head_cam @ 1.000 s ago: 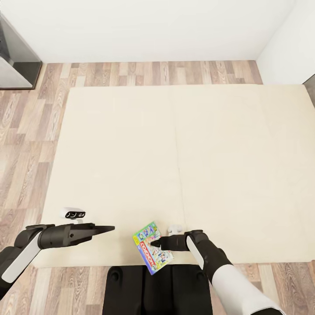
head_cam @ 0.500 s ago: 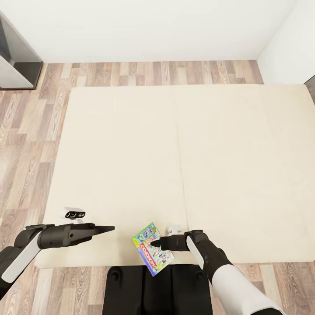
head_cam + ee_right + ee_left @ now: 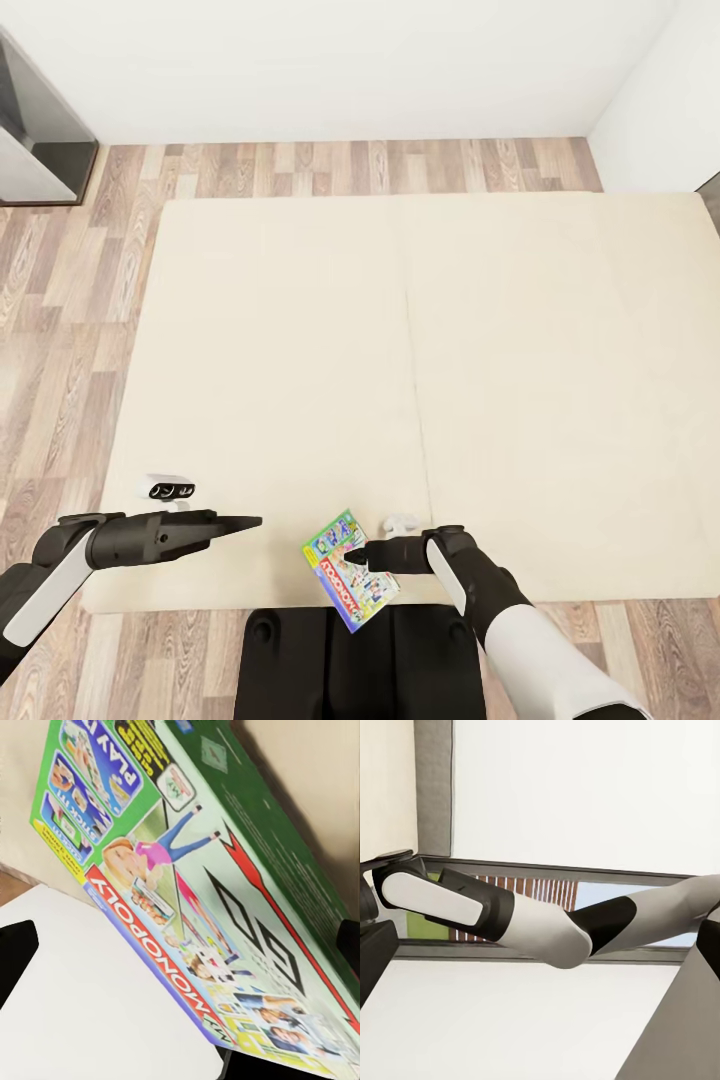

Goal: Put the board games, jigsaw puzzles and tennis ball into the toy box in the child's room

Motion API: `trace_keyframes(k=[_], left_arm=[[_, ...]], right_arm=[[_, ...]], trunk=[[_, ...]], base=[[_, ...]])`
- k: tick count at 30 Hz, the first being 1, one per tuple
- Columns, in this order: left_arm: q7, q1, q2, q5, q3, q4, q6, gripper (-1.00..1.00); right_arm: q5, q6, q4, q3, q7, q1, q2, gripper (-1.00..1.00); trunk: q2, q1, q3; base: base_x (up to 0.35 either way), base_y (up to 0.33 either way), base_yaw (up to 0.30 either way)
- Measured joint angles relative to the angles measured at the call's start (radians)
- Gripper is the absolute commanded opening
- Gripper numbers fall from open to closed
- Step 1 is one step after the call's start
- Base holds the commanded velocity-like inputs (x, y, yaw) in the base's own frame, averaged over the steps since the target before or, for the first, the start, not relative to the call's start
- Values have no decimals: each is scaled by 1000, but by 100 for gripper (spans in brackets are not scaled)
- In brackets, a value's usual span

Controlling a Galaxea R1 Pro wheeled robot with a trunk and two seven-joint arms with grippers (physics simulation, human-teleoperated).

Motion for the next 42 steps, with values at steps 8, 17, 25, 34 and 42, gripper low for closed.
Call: trace_keyframes(k=[8,17,25,34,42], left_arm=[[0,0,0,0,0,0,-1,100],[0,0,0,0,0,0,-1,100],[0,0,0,0,1,0,-1,100],[0,0,0,0,1,0,-1,100],[0,0,0,0,0,0,-1,100]], right_arm=[[3,2,0,1,0,0,0,100],[4,2,0,1,0,0,0,100],[4,2,0,1,0,0,0,100],[3,2,0,0,0,0,0,100],[3,2,0,0,-1,0,0,100]], trunk=[[0,0,0],[0,0,0],[0,0,0],[0,0,0],[0,0,0]], base=[[0,10,0],[0,0,0],[0,0,0],[0,64,0],[0,10,0]])
